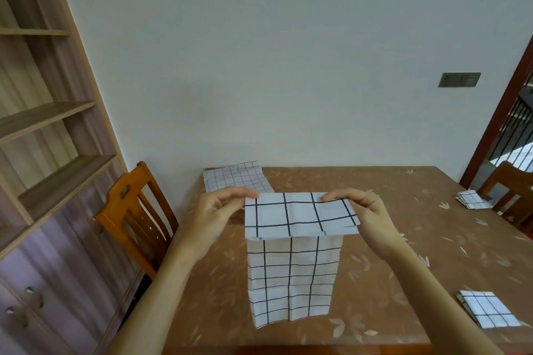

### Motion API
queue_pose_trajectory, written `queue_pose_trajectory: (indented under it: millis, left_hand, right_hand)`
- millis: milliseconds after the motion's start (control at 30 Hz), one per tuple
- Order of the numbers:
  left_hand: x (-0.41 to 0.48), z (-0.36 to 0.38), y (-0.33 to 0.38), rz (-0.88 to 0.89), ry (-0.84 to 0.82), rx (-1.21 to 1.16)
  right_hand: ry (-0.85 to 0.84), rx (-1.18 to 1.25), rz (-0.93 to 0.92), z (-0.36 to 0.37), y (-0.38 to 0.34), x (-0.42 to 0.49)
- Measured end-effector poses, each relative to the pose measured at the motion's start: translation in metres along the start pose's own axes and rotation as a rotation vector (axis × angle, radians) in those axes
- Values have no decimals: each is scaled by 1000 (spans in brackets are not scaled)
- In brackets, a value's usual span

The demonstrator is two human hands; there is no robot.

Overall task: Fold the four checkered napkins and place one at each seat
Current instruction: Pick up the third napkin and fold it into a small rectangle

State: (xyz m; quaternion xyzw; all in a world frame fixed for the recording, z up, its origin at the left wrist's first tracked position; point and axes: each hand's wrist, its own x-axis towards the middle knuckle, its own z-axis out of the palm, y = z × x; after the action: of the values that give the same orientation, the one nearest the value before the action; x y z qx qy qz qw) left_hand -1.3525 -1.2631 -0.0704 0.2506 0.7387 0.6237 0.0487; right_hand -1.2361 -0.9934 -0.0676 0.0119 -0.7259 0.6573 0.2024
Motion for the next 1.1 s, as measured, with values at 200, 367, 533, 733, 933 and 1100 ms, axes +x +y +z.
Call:
queue_pose_trajectory:
  millis: [200, 367, 533, 733, 933, 1100]
  left_hand:
    - [-1, 6, 3, -35, 46, -155]
    - [-2, 7, 4, -4, 55, -118]
    - [0, 6, 7, 15, 99, -97]
    - [-2, 7, 13, 53, 76, -124]
    - [-4, 3, 0, -41, -132, 22]
    - [0, 2, 0, 0, -104, 145]
  right_hand:
    - [-29, 112, 84, 4, 1, 3]
    - [-44, 106, 113, 5, 5, 0]
    - [-190, 39, 158, 12, 5, -9]
    - [-59, 4, 140, 19, 7, -9]
    - [25, 61, 57, 18, -2, -4]
    - [34, 38, 37, 13, -7, 0]
